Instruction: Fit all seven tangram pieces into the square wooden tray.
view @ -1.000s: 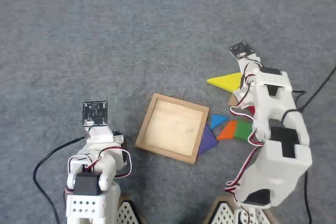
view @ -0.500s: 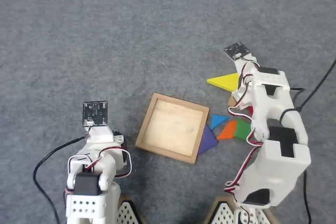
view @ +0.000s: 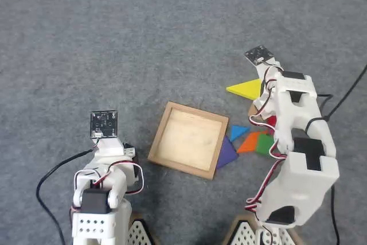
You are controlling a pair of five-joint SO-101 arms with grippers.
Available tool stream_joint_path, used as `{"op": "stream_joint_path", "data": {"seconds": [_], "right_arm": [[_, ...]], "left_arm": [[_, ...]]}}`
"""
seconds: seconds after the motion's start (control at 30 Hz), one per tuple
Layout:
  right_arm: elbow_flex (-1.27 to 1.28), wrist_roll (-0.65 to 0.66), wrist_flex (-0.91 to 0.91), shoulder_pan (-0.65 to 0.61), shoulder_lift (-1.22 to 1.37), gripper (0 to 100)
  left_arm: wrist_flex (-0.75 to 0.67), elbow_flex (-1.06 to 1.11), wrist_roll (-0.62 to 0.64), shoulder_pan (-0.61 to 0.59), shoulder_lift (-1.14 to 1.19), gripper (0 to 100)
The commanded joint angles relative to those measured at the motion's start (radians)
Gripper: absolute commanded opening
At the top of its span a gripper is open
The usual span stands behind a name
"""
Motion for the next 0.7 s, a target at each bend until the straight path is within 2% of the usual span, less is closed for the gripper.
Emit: {"op": "stream_joint_path", "data": {"seconds": [0.0, 0.4, 0.53, 0.67], "right_arm": [[-0.014, -0.041, 0.096, 0.002, -0.102, 16.6], [0.242, -0.199, 0.085, 0.018, -0.529, 17.3], [0.348, -0.302, 0.041, 0.01, -0.539, 24.9], [0.42, -0.322, -0.036, 0.015, -0.538, 28.8]], "left_arm": [[0.002, -0.012, -0.011, -0.006, -0.02, 1], [0.002, -0.012, -0.011, -0.006, -0.02, 1], [0.002, -0.012, -0.011, -0.006, -0.02, 1], [0.002, -0.012, -0.011, -0.006, -0.02, 1]]}}
